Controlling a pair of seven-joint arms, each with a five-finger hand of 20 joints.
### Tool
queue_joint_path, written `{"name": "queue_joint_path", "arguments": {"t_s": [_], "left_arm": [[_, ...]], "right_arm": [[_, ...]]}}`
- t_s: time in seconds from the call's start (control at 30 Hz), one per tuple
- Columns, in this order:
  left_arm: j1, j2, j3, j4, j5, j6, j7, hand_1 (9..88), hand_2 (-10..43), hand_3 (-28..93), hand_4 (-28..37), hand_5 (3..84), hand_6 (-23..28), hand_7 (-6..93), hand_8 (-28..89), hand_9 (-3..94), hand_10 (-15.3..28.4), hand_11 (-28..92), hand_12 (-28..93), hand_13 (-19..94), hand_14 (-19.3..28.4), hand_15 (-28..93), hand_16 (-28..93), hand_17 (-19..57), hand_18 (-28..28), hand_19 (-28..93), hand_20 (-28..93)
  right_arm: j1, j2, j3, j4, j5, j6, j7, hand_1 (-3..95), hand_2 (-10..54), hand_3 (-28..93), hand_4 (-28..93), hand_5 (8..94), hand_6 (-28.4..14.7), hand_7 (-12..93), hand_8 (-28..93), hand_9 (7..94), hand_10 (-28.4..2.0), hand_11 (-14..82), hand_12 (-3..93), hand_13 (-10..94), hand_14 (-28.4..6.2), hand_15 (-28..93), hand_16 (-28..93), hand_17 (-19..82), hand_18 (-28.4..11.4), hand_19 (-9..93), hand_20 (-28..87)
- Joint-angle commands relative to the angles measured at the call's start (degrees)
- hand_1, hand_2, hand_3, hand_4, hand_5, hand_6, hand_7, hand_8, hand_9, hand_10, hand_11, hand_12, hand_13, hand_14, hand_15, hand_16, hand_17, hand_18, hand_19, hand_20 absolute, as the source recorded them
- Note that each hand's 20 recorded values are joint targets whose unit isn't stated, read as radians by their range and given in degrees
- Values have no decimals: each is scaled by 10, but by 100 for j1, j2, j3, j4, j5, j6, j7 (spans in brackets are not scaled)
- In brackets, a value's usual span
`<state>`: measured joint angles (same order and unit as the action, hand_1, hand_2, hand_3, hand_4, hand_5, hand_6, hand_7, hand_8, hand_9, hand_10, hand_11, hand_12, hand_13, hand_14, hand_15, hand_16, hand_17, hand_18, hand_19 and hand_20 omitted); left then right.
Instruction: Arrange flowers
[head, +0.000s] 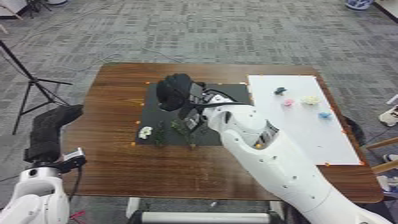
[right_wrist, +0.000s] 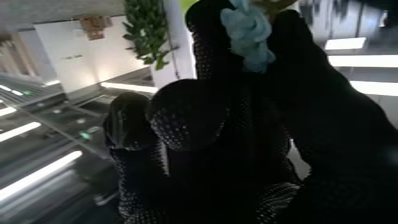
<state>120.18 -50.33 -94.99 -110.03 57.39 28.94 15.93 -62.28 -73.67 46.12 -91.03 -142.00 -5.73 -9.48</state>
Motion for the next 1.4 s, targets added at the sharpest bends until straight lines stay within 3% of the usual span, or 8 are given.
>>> {"name": "queue_joint_path", "arguments": {"t_s": [0.03,0.3,0.53,1.07,1.4], "left_arm": [[-190,52,103,-81,14,-78,34,263,252,672,-283,563,20,207,-93,542,139,221,101,417,155,204,-44,69,84,54,151],[-264,26,227,-76,-35,-55,126,263,251,672,-283,563,21,206,-93,541,138,221,102,416,155,204,-44,68,84,53,151],[-239,-56,279,-70,-117,5,180,267,255,667,-283,564,21,206,-92,542,138,221,103,417,155,205,-44,68,84,53,151],[-346,-109,372,-76,-104,-46,186,265,260,668,-283,564,20,208,-93,544,139,220,102,417,156,206,-44,68,84,55,151],[-331,-153,392,-71,-141,-42,208,264,259,669,-283,563,22,206,-92,543,139,221,102,417,156,206,-44,67,84,57,151]], "right_arm": [[192,-482,-143,271,-473,-269,142,573,-95,632,-233,783,32,263,35,900,-83,58,301,841,-47,630,378,474,-209,922,532],[204,-979,63,870,-1365,-485,-30,570,-95,634,-238,784,40,264,24,894,-72,40,282,853,-37,652,381,496,-207,931,558],[-23,-1308,355,1361,-1967,-333,54,565,-95,634,-241,782,47,261,13,889,-69,36,257,865,-33,657,376,511,-206,932,572],[-232,-1666,560,1629,-2271,-632,183,556,-92,617,-226,780,53,239,-14,872,-63,46,193,894,-27,638,361,537,-201,932,584],[-287,-1616,299,1668,-1586,263,686,546,-38,586,-227,748,54,226,-45,817,-65,79,104,919,-19,606,335,556,-196,932,576]]}}
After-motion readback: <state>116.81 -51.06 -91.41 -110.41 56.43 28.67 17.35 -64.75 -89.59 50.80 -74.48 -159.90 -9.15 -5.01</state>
